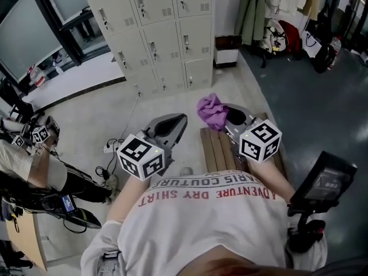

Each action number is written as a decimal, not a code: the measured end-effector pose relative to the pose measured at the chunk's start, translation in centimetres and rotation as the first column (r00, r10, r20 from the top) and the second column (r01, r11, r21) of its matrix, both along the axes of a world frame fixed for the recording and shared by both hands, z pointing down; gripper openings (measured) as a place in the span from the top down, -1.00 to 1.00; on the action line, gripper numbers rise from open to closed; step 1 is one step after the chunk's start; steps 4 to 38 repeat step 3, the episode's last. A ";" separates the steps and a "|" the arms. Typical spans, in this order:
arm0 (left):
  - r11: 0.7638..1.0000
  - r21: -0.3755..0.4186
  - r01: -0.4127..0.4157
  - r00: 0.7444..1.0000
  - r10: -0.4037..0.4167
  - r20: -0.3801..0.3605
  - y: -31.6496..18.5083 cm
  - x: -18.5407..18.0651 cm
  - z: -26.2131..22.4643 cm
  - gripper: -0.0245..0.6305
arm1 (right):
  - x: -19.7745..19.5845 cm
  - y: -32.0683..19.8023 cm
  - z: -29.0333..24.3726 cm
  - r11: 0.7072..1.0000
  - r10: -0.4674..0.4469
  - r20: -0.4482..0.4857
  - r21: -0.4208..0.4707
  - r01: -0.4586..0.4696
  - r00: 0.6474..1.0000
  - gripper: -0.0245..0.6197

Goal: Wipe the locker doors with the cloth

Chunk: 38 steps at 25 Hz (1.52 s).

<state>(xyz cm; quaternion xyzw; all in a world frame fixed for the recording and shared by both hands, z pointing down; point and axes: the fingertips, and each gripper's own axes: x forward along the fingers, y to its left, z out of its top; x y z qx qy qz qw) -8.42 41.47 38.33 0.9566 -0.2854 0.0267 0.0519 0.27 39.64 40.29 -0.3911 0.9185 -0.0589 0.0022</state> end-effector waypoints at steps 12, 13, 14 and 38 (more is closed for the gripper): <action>1.000 0.009 -0.002 1.000 0.002 -0.005 -0.8 0.2 -0.9 0.92 | 0.3 -0.9 -0.6 1.000 -0.001 0.006 -0.002 0.001 1.000 0.72; 1.000 0.009 -0.002 1.000 0.002 -0.005 -0.8 0.2 -0.9 0.92 | 0.3 -0.9 -0.6 1.000 -0.001 0.006 -0.002 0.001 1.000 0.72; 1.000 0.009 -0.002 1.000 0.002 -0.005 -0.8 0.2 -0.9 0.92 | 0.3 -0.9 -0.6 1.000 -0.001 0.006 -0.002 0.001 1.000 0.72; 1.000 0.009 -0.002 1.000 0.002 -0.005 -0.8 0.2 -0.9 0.92 | 0.3 -0.9 -0.6 1.000 -0.001 0.006 -0.002 0.001 1.000 0.72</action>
